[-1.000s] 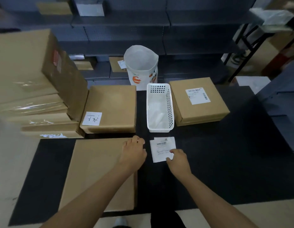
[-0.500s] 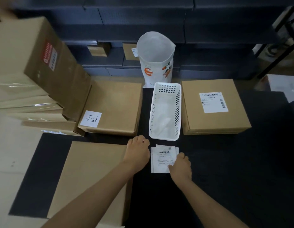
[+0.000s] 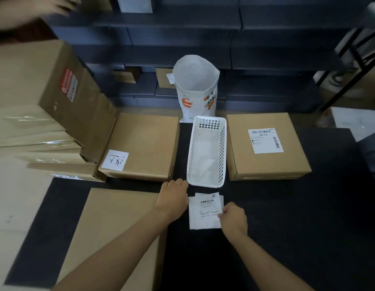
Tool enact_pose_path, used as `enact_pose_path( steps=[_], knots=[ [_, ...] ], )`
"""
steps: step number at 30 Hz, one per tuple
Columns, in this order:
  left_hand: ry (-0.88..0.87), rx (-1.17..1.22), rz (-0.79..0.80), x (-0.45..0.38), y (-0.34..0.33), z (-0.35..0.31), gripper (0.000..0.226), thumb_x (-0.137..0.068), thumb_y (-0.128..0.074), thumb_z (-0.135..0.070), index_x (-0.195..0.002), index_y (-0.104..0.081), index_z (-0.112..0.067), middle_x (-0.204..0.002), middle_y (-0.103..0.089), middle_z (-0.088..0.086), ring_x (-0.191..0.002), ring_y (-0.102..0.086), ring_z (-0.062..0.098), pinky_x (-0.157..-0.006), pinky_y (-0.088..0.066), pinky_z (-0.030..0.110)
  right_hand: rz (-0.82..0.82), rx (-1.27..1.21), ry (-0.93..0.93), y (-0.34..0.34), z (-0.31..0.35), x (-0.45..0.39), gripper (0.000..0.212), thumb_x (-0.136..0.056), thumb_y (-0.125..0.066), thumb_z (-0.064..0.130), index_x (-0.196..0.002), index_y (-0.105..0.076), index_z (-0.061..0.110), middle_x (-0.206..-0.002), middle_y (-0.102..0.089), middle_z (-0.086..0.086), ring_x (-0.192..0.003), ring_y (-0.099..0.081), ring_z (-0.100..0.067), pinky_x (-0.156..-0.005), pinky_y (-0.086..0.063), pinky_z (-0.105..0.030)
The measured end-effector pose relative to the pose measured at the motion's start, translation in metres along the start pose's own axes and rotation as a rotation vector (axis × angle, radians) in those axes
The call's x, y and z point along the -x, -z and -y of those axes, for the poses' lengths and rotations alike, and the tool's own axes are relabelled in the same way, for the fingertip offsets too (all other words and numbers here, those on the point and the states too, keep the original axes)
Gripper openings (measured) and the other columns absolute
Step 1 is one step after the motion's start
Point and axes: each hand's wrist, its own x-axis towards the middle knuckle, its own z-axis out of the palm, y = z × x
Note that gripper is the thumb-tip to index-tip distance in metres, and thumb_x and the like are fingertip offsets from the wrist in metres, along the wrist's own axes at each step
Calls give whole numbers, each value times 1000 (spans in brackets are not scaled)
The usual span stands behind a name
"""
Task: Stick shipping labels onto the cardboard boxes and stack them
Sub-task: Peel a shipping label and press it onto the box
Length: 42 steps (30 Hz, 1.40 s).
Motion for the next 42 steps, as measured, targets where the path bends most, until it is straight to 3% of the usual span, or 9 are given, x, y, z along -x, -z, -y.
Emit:
enact_pose_path(
  steps=[9,16,22,27,31,33,35,38,42],
  knots=[
    [11,-18,-37,18,11,-3,31,-97,-38,-25,-126,-47,-19,-121,-54,2,-108,-52,21,-93,-36,33,-86,-38,58,6,-5,22,6,-91,-60,23,-95,-60,18,-101,-59,0,-91,-57,-14,-65,-46,-26],
    [49,11,-79,36,19,7,30,-96,-41,-27,-124,-49,-20,-121,-55,1,-109,-53,21,-92,-36,33,-235,-147,258,9,18,52,9,-94,-56,29,-90,-49,25,-80,-57,11,-68,-56,-4,-57,-47,-22],
    [33,70,-200,54,45,38,30,-95,-41,-24,-124,-51,-19,-118,-58,-1,-106,-54,21,-88,-37,32,-350,-554,368,-6,78,86,9,-95,-57,26,-88,-52,23,-79,-58,14,-75,-60,-8,-67,-53,-28],
    [-3,65,-308,82,56,89,32,-96,-40,-23,-125,-51,-17,-121,-55,1,-109,-51,22,-91,-38,33,-230,-857,361,-39,138,118,6,-92,-63,25,-93,-59,21,-86,-66,10,-82,-64,-7,-74,-52,-24],
    [-92,140,-321,115,51,139,32,-97,-38,-30,-122,-55,-19,-122,-56,-1,-111,-51,21,-87,-36,31,-59,-1008,270,-77,181,150,13,-92,-64,25,-100,-62,15,-89,-70,3,-84,-69,-14,-68,-54,-16],
    [-151,156,-286,130,45,166,32,-99,-34,-33,-119,-55,-22,-122,-55,-3,-110,-51,19,-82,-36,28,73,-1085,198,-98,200,163,17,-94,-61,21,-105,-65,9,-95,-72,-4,-88,-70,-15,-80,-57,-25],
    [-131,286,-229,145,42,191,30,-100,-38,-32,-121,-55,-21,-125,-55,-2,-111,-52,20,-87,-40,30,200,-1201,145,-117,215,179,21,-95,-59,20,-107,-65,4,-100,-73,-8,-96,-70,-18,-87,-55,-31],
    [-68,492,-175,165,42,219,33,-99,-45,-33,-127,-54,-17,-130,-54,0,-117,-51,21,-96,-42,36,352,-1401,88,-134,226,205,15,-96,-55,12,-101,-65,2,-99,-74,-12,-97,-69,-20,-83,-54,-28],
    [-42,719,-156,177,35,237,32,-98,-51,-29,-127,-57,-17,-129,-55,1,-116,-52,16,-98,-42,31,420,-1410,95,-144,227,221,25,-93,-54,1,-115,-56,-11,-111,-69,-21,-107,-66,-29,-87,-57,-32]
  ],
)
